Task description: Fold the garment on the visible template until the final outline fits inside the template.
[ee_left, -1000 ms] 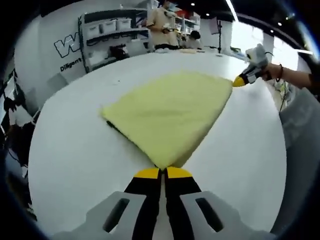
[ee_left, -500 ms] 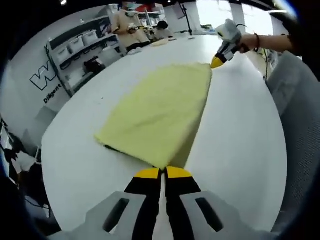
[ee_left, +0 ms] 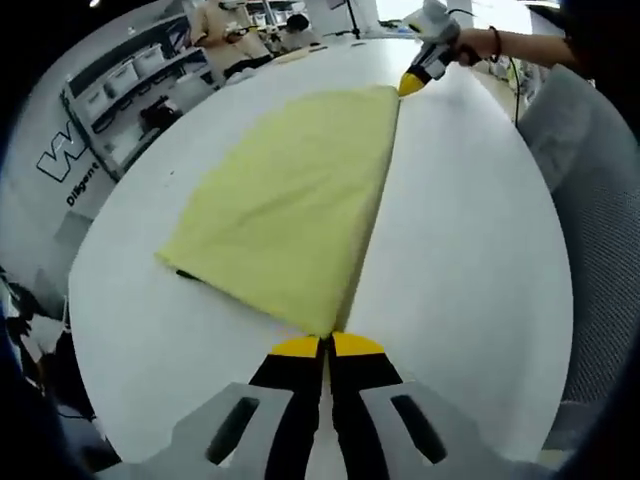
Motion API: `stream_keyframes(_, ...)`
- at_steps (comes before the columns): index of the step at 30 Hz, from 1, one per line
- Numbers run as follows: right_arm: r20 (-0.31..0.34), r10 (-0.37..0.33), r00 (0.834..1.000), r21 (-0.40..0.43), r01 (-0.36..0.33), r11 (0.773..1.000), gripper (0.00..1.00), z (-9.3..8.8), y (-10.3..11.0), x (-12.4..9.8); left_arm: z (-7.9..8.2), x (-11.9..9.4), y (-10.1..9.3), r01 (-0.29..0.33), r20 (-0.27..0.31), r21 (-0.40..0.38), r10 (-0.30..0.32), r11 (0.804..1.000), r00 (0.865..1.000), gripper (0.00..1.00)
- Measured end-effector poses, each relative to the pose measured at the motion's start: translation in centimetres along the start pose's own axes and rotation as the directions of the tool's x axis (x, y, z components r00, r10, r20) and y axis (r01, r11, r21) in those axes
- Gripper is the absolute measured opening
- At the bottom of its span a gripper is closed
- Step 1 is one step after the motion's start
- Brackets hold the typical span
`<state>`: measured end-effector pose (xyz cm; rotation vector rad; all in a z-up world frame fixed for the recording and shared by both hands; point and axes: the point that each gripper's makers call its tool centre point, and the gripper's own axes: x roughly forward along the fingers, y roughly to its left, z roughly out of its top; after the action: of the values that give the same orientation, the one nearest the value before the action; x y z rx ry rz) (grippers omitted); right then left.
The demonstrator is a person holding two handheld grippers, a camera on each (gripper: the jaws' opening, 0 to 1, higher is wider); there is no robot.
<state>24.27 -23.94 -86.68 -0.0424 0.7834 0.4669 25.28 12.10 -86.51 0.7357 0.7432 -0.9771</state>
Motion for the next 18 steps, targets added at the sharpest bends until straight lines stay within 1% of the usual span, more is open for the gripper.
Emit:
stream_keyframes(3,-0.004,-0.002,1.000,-0.002,0.002,1.000,0.00,-0.1,0.1,0.0,-0.2,-0.1,-0.1,-0.001,-0.009,-0.006,0.001,1.000,1.000,0.00)
stream_keyframes(6,-0.008,-0.003,1.000,-0.009,0.003,1.000,0.00,-0.1,0.2,0.0,-0.7,-0.3,0.1,-0.011,-0.015,-0.032,0.010,0.999,1.000,0.00)
stream_keyframes(9,-0.008,-0.006,1.000,-0.012,0.006,1.000,0.00,-0.1,0.2,0.0,-1.0,-0.4,0.2,-0.022,0.003,-0.095,0.023,0.995,1.000,0.00)
stream_keyframes(11,-0.010,-0.006,1.000,0.004,0.006,1.000,0.00,-0.2,0.2,0.0,-1.2,-0.6,0.3,-0.032,0.017,-0.137,0.034,0.990,0.999,0.00)
stream_keyframes(12,-0.017,-0.006,1.000,0.021,0.007,1.000,0.00,-0.3,0.2,-0.1,-1.2,-0.8,0.4,-0.037,0.033,-0.184,0.044,0.982,0.998,0.00)
stream_keyframes(13,-0.030,-0.013,0.999,0.035,0.014,0.999,0.00,-0.5,0.1,-0.2,-1.2,-0.9,0.5,-0.039,0.045,-0.213,0.050,0.976,0.998,0.00)
stream_keyframes(14,-0.028,-0.017,0.999,0.042,0.018,0.999,0.00,-0.5,0.0,-0.3,-1.2,-1.1,0.6,-0.043,0.055,-0.246,0.059,0.968,0.997,0.01)
stream_keyframes(15,-0.029,-0.020,0.999,0.050,0.022,0.999,0.00,-0.4,0.0,-0.5,-1.4,-1.3,0.8,-0.051,0.058,-0.294,0.071,0.954,0.996,0.03)
stream_keyframes(16,0.009,-0.019,1.000,0.076,0.018,0.997,0.00,0.1,0.1,-0.8,-1.6,-1.6,1.2,-0.061,0.064,-0.363,0.091,0.930,0.994,0.06)
stream_keyframes(17,0.017,-0.016,1.000,0.089,0.014,0.996,0.00,0.3,0.2,-0.9,-1.9,-1.7,1.5,-0.075,0.056,-0.411,0.107,0.908,0.993,0.08)
stream_keyframes(18,0.028,-0.006,1.000,0.125,0.002,0.992,0.03,0.5,0.4,-1.1,-2.6,-1.9,2.0,-0.109,0.030,-0.460,0.139,0.881,0.990,0.09)
